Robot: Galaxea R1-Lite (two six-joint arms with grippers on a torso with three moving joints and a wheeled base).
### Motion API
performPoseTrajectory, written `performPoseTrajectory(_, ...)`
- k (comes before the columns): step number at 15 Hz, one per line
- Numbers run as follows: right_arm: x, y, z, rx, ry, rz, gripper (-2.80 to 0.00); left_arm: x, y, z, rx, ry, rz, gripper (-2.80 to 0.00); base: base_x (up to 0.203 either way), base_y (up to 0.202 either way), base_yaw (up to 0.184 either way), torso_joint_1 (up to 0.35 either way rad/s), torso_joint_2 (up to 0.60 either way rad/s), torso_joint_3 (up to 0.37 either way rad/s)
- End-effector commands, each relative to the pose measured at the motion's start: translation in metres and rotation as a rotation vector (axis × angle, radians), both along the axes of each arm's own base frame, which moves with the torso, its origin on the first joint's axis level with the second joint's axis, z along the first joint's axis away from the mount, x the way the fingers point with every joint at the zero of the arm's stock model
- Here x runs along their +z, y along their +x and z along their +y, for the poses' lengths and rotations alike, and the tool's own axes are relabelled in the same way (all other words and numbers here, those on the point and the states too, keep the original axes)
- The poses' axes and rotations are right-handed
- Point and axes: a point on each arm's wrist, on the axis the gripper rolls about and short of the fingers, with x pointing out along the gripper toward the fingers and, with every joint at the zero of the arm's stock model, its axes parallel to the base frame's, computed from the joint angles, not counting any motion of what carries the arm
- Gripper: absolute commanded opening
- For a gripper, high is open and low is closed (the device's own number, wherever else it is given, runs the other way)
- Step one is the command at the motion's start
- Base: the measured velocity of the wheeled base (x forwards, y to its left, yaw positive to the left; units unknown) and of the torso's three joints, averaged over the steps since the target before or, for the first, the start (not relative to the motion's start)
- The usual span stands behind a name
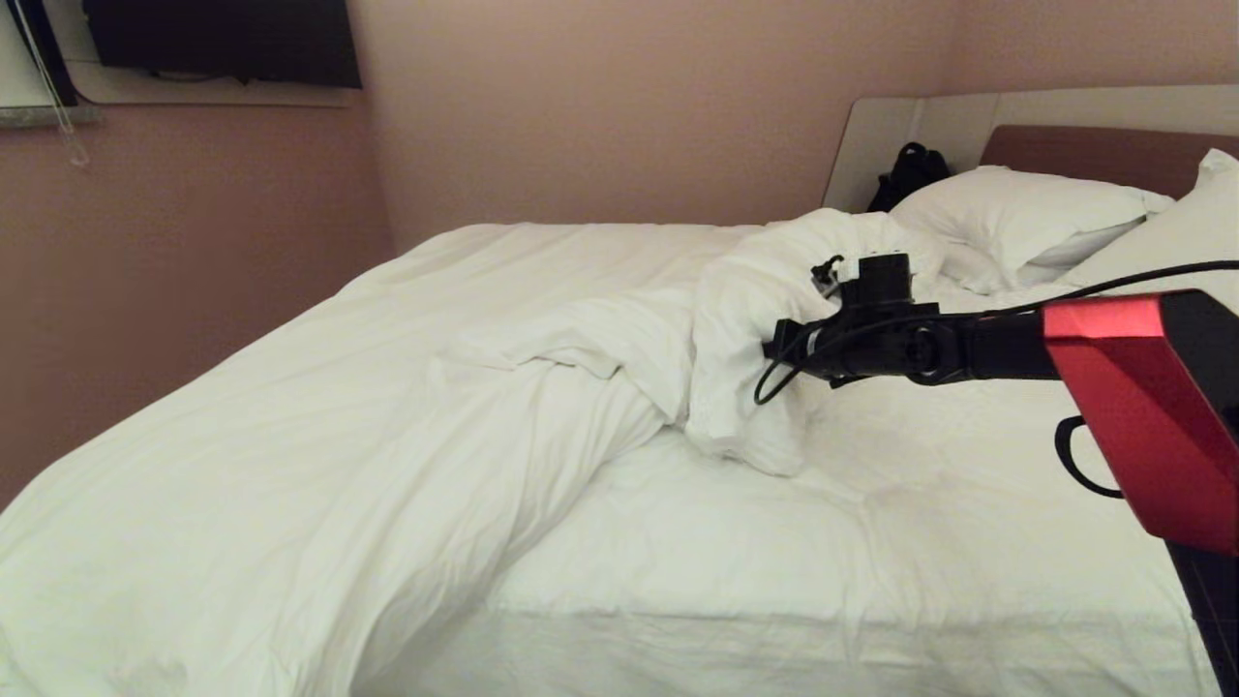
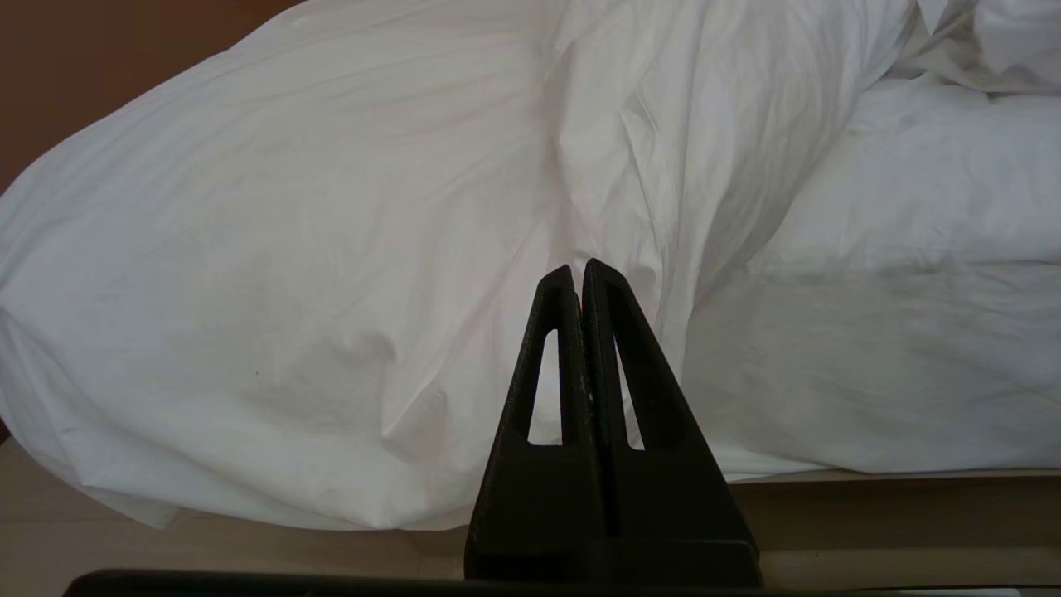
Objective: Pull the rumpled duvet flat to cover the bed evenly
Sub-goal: Flatten the corners of the folded blanket
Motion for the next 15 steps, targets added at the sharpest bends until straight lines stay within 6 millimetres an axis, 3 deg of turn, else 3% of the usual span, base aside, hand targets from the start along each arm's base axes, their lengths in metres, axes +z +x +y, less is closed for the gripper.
performPoseTrajectory(1,0.033,-0.013,-0.004,-0.01,0.032,-0.045,-2.8,0.0,0.0,0.0,0.0,0.0,0.0,-2.8,0.0,0.0,0.0,0.0,0.0,0.0)
performPoseTrajectory(4,0.071,-0.039,-0.016,-0.04,0.075,-0.051,-2.8,0.0,0.0,0.0,0.0,0.0,0.0,-2.8,0.0,0.0,0.0,0.0,0.0,0.0)
performPoseTrajectory(8,0.13,-0.093,-0.047,-0.102,0.116,-0.121,-2.8,0.0,0.0,0.0,0.0,0.0,0.0,-2.8,0.0,0.0,0.0,0.0,0.0,0.0)
performPoseTrajectory(12,0.188,-0.146,-0.113,-0.269,0.145,-0.236,-2.8,0.0,0.0,0.0,0.0,0.0,0.0,-2.8,0.0,0.0,0.0,0.0,0.0,0.0)
performPoseTrajectory(15,0.212,-0.182,-0.161,-0.417,0.132,-0.296,-2.8,0.0,0.0,0.0,0.0,0.0,0.0,-2.8,0.0,0.0,0.0,0.0,0.0,0.0)
